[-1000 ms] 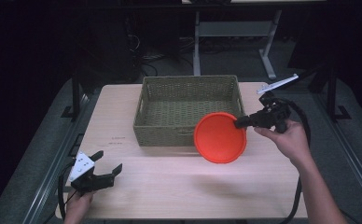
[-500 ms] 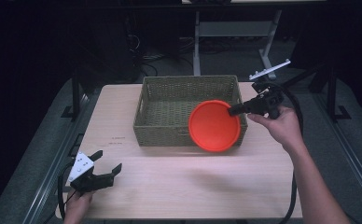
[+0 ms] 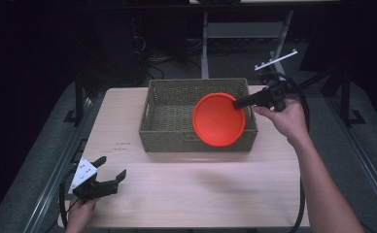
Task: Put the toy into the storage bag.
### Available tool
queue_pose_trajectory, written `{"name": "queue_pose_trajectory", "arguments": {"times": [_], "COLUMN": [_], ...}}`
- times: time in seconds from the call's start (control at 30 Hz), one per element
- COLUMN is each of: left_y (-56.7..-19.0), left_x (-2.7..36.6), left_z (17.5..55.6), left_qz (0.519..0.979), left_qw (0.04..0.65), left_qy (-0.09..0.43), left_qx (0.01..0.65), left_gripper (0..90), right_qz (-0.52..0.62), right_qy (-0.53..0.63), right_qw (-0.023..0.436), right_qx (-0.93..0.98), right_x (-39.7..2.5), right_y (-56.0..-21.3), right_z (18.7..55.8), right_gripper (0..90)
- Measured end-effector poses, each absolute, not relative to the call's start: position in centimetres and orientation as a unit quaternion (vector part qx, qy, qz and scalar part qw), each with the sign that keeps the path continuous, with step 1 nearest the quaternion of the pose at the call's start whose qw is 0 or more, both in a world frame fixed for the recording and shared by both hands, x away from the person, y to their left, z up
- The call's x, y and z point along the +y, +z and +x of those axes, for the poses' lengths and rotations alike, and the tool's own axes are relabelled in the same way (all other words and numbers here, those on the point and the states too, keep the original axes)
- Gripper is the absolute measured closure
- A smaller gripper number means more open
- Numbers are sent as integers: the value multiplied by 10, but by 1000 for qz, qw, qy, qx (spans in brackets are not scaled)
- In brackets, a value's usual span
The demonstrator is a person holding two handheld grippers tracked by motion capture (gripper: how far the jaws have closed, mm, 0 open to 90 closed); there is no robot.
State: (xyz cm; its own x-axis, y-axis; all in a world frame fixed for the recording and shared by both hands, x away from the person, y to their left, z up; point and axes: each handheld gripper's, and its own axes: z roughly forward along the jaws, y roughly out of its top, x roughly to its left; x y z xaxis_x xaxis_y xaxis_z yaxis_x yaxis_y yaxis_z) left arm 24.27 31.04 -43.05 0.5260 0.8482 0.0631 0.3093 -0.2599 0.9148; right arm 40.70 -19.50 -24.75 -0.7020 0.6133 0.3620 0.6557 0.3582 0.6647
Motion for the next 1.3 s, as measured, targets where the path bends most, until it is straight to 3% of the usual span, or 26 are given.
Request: {"name": "queue_pose_trajectory", "arguments": {"times": [0.9, 1.3], "left_y": [-430, -430], "left_x": [311, 312], "left_z": [244, 244], "left_qz": [738, 739], "left_qw": [464, 461], "left_qy": [295, 298], "left_qx": [392, 391], "left_gripper": [127, 127], "right_qz": [-395, -414], "right_qy": [-416, -415], "right_qw": [12, 12], "right_qx": [-819, -810], "right_x": [-171, -166], "right_y": [-224, -231], "right_z": [448, 469], "right_gripper": [823, 823]}}
